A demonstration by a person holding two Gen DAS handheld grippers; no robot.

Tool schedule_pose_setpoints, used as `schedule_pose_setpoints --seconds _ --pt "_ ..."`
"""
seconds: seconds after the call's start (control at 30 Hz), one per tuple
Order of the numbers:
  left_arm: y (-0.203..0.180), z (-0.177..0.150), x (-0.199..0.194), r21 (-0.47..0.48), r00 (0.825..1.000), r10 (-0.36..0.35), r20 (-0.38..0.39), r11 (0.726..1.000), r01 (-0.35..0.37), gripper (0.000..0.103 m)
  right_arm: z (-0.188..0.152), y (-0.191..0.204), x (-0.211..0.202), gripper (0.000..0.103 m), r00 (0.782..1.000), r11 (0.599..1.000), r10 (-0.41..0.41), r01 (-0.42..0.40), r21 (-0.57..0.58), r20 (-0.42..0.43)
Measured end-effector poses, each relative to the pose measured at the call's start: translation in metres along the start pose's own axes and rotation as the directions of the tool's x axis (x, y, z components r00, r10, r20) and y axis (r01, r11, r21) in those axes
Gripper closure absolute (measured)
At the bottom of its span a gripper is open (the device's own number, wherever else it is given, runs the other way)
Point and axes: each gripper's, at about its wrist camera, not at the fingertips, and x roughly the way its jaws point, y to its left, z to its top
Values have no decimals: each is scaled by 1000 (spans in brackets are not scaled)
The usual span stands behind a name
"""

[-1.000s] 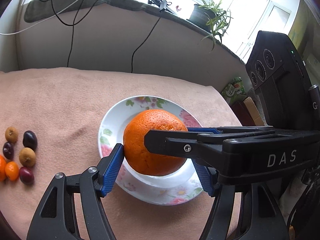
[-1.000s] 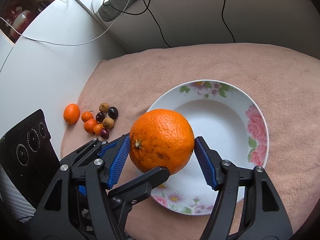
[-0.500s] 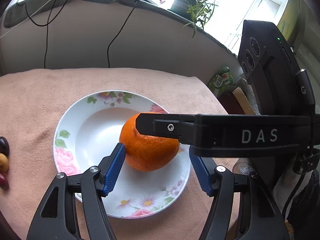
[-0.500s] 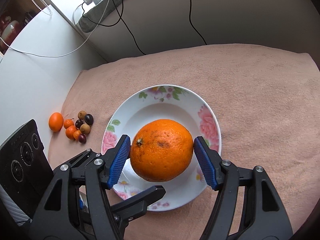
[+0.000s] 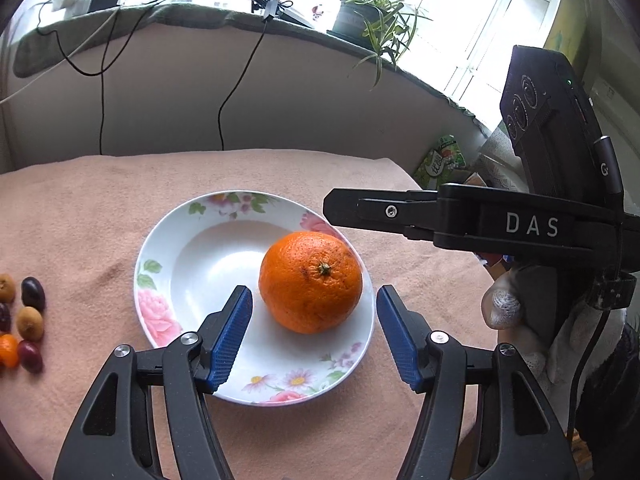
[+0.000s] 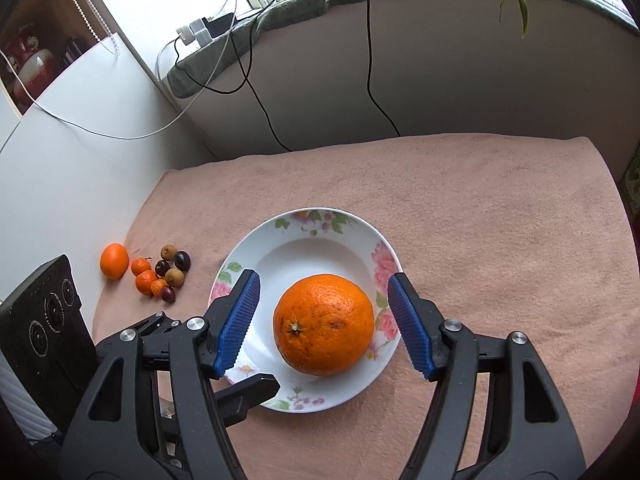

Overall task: Organize fruits
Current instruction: 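Carry the large orange onto the white plate and open the right gripper, then withdraw both grippers from the plate toward the cluster of small fruits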

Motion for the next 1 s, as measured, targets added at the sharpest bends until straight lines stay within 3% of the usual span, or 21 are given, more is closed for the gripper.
schedule_pose_setpoints --seconds 0.17,0.5,0.7,0.8,1.0 --pt "3 -3 -7 2 999 32 8 999 -32 34 -6 11 -5 34 999 999 -30 31 -37 29" --pt "32 -18 -49 -30 990 125 70 992 -124 33 -16 33 -21 33 993 999 25 -21 -38 118" --pt "57 -30 -75 -83 980 178 93 982 -170 30 -19 72 -23 33 988 991 33 -13 -134 148" --pt "68 -35 -87 -94 966 234 107 970 -224 30 -21 94 -22 19 987 985 36 -8 -174 160" --pt "111 -51 -116 -152 931 348 107 931 -331 30 -34 140 -11 17 989 958 40 3 -288 144"
